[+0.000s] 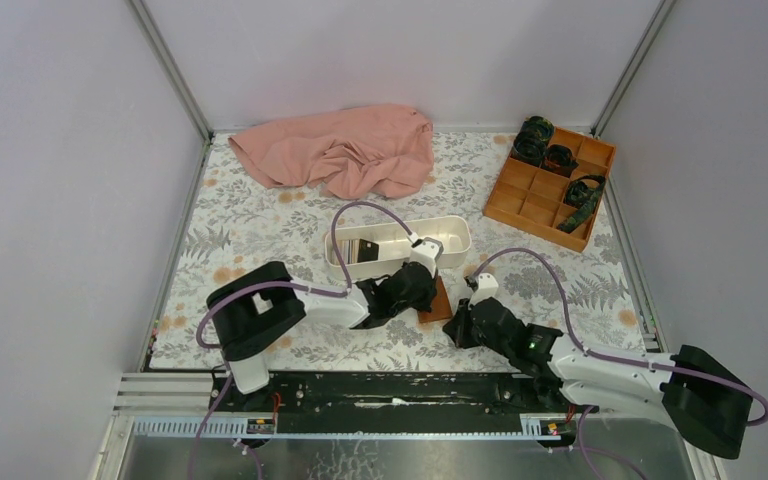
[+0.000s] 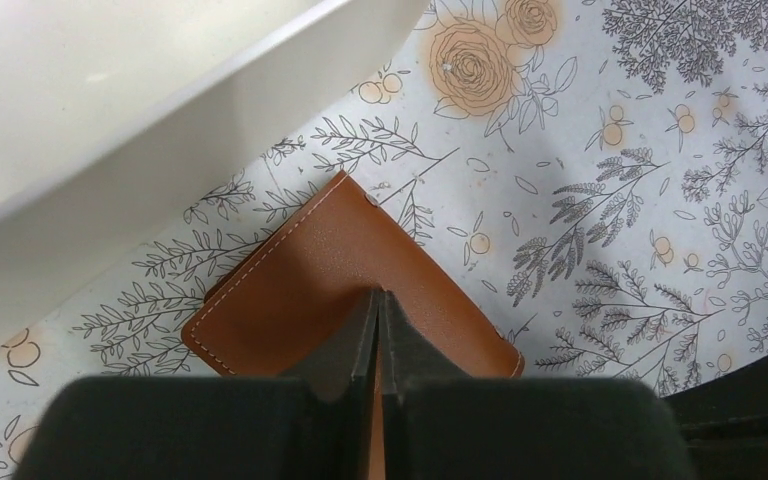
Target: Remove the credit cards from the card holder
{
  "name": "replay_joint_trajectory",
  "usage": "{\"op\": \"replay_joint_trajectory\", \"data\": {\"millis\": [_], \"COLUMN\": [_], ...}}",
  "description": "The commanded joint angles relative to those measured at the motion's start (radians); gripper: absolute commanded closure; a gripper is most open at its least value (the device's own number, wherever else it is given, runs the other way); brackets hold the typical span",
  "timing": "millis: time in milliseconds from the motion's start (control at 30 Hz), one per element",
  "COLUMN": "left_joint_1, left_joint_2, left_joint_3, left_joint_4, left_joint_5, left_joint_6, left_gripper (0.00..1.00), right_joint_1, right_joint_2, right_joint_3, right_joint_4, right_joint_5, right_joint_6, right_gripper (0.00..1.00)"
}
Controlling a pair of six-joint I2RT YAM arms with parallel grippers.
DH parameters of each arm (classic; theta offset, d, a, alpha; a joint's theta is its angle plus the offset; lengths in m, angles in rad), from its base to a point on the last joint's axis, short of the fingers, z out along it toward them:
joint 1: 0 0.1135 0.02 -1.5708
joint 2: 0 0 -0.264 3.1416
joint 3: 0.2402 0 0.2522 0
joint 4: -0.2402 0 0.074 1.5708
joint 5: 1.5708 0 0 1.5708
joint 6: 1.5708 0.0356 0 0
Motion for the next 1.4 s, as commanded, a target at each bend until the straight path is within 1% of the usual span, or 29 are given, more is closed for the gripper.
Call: {"op": "replay_joint_trajectory", "data": {"millis": [0,133,233,333,400,533,667,867,967,1033,1133,1200,1367], "left_joint_1": [0.008,0.012,0.012,0.012,0.012,0.012,0.012,0.011,0.012,0.011,0.011,0.011,0.012], "left_joint_2": [0.016,0.006,-0.02,-0.054,-0.072,-0.086,-0.091,-0.112,-0.134,-0.155,-0.176,-0.175,-0.151], "left_joint_3": [0.013,-0.014,-0.049,-0.101,-0.132,-0.177,-0.213,-0.285,-0.31,-0.307,-0.273,-0.243,-0.184], "left_joint_4": [-0.005,-0.009,-0.007,-0.001,0.008,0.025,0.051,0.117,0.125,0.102,0.058,0.03,-0.002], "left_joint_5": [-0.035,-0.027,-0.022,-0.018,-0.021,-0.031,-0.011,0.043,0.032,0.018,-0.006,-0.018,-0.029], "left_joint_6": [0.005,-0.015,-0.034,-0.056,-0.062,-0.077,-0.099,-0.15,-0.16,-0.156,-0.13,-0.112,-0.09], "left_gripper": [1.0,1.0,1.0,1.0,1.0,1.0,1.0,1.0,1.0,1.0,1.0,1.0,1.0], "right_joint_1": [0.004,0.005,0.003,-0.008,-0.039,-0.137,-0.187,-0.226,-0.224,-0.195,-0.042,0.029,0.16], "right_joint_2": [0.03,0.093,0.134,0.146,0.151,0.152,0.149,0.159,0.157,0.138,0.128,0.16,0.324], "right_joint_3": [0.005,0.005,0.002,0.016,0.029,0.047,0.082,0.15,0.174,0.185,0.244,0.272,0.268], "right_joint_4": [0.099,0.152,0.173,0.151,0.123,0.105,0.07,0.061,0.063,0.073,0.004,-0.015,0.112], "right_joint_5": [-0.045,-0.049,0.013,0.06,0.079,0.053,0.045,0.008,-0.073,-0.116,0.031,0.057,0.039], "right_joint_6": [0.002,0.008,0.018,0.007,0.008,-0.01,-0.056,-0.107,-0.146,-0.175,-0.201,-0.191,-0.108], "right_gripper": [1.0,1.0,1.0,1.0,1.0,1.0,1.0,1.0,1.0,1.0,0.99,0.99,1.0]}}
